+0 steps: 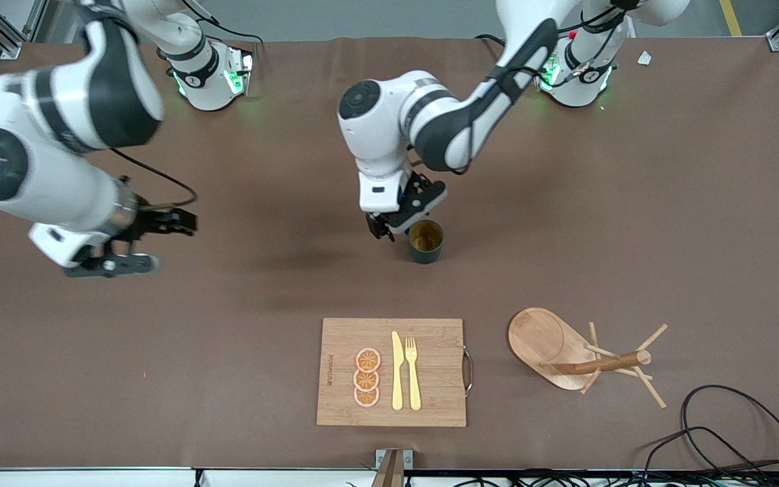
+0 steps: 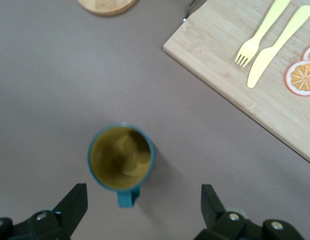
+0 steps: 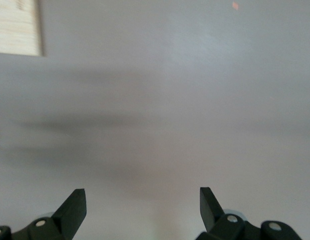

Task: Pass cup and hang on rack
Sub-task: 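Grasp the mug handle with the left gripper while the right gripper withdraws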

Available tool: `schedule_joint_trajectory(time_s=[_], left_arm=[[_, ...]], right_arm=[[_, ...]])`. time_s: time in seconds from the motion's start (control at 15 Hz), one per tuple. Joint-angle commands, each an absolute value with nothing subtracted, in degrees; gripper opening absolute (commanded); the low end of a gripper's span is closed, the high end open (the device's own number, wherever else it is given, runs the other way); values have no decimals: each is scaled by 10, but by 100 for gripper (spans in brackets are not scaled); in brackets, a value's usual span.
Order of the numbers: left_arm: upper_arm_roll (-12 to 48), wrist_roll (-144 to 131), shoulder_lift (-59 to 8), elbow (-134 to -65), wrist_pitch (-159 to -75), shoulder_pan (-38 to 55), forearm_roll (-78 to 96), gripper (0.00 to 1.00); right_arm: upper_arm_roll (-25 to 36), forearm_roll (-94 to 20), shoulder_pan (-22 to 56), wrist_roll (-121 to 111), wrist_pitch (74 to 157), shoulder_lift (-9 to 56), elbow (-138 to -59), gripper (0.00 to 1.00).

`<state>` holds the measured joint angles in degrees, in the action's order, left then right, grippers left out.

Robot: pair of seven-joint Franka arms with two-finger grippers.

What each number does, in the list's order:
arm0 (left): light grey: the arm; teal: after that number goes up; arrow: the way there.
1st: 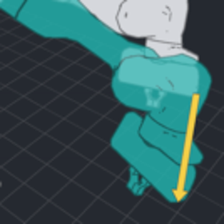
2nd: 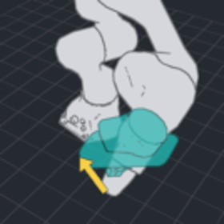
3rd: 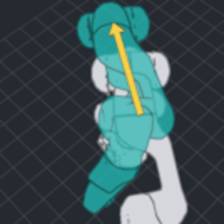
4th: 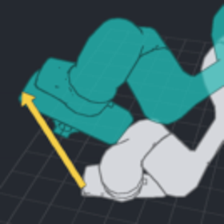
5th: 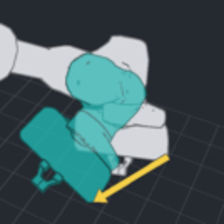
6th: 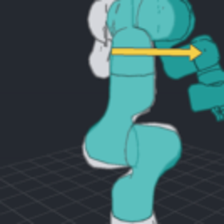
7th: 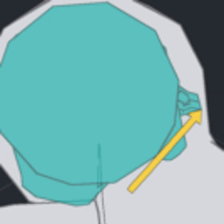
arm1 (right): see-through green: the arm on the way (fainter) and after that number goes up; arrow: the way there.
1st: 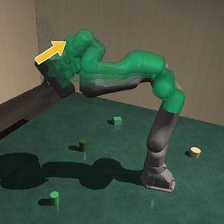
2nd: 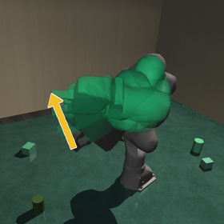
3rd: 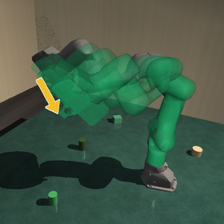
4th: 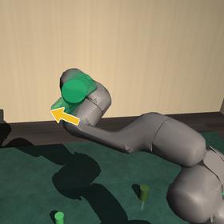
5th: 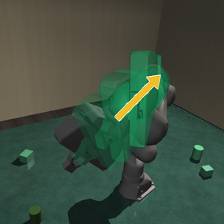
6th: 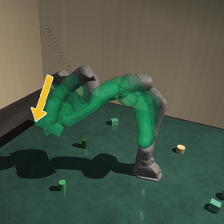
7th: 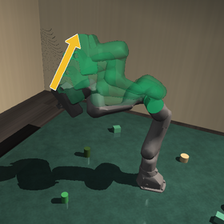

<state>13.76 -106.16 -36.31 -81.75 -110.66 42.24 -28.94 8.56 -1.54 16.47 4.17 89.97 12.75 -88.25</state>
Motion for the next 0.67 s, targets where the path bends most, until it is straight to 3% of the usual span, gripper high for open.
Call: schedule_joint_trajectory(time_s=[0.0, 0.2, 0.6], left_arm=[[132, -1165, -402, -801, -1078, 464, -361, 100], [131, -1226, -424, -799, -1052, 496, -403, 99], [127, -1343, -467, -799, -1051, 513, -465, 88]], right_arm=[[73, -10, 116, 12, 901, 48, -970, 100], [69, 17, 85, 11, 897, 3, -998, 100], [60, 18, 48, -22, 887, -16, -997, 100]])
